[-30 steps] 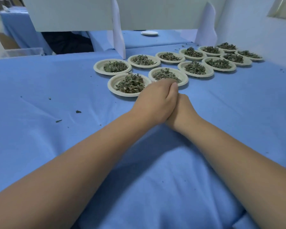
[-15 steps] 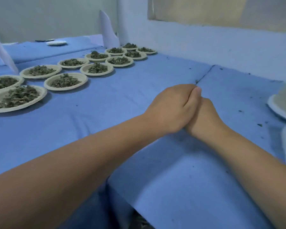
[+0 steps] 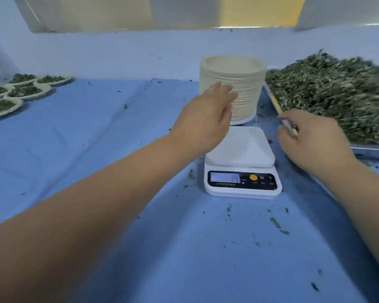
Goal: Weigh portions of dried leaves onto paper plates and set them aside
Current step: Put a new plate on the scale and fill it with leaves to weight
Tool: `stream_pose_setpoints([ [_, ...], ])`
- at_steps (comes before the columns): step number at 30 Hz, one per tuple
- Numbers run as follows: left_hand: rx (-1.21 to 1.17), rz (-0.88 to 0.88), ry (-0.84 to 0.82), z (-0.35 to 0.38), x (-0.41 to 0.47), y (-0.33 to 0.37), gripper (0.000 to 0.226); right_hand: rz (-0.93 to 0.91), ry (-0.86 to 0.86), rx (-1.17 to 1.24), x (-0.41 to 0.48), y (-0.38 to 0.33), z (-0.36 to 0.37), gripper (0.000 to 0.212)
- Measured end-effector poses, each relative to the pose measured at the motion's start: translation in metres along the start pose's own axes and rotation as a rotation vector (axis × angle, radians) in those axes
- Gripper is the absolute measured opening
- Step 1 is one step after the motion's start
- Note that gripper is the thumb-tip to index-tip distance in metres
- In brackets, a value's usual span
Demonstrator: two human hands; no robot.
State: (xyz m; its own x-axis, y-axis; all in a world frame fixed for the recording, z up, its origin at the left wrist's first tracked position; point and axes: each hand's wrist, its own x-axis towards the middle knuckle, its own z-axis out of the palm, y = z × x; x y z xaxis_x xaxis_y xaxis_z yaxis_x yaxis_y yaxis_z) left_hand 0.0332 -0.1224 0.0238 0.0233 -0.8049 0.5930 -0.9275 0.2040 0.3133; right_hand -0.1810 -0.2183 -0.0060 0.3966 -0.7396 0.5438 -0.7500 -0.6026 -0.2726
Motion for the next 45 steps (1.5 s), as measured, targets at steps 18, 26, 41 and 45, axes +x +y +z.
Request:
stream_pose_setpoints([
  [18, 0.692, -0.039, -0.314, 0.008, 0.115, 0.006, 0.017, 0.135, -0.075, -0.282, 0.006, 0.030, 0.018, 0.053],
  [26, 0.808, 0.036, -0.385, -0.001, 0.117, 0.003, 0.015, 0.125, -0.039, -0.263, 0.007, 0.031, 0.019, 0.052],
  [41, 0.965, 0.160, -0.384, 0.009, 0.122, -0.004, 0.022, 0.140, -0.012, -0.260, 0.007, 0.031, 0.020, 0.051],
  [45, 0.989, 0.167, -0.385, 0.010, 0.123, -0.004, 0.029, 0.138, -0.016, -0.257, 0.007, 0.031, 0.020, 0.052],
])
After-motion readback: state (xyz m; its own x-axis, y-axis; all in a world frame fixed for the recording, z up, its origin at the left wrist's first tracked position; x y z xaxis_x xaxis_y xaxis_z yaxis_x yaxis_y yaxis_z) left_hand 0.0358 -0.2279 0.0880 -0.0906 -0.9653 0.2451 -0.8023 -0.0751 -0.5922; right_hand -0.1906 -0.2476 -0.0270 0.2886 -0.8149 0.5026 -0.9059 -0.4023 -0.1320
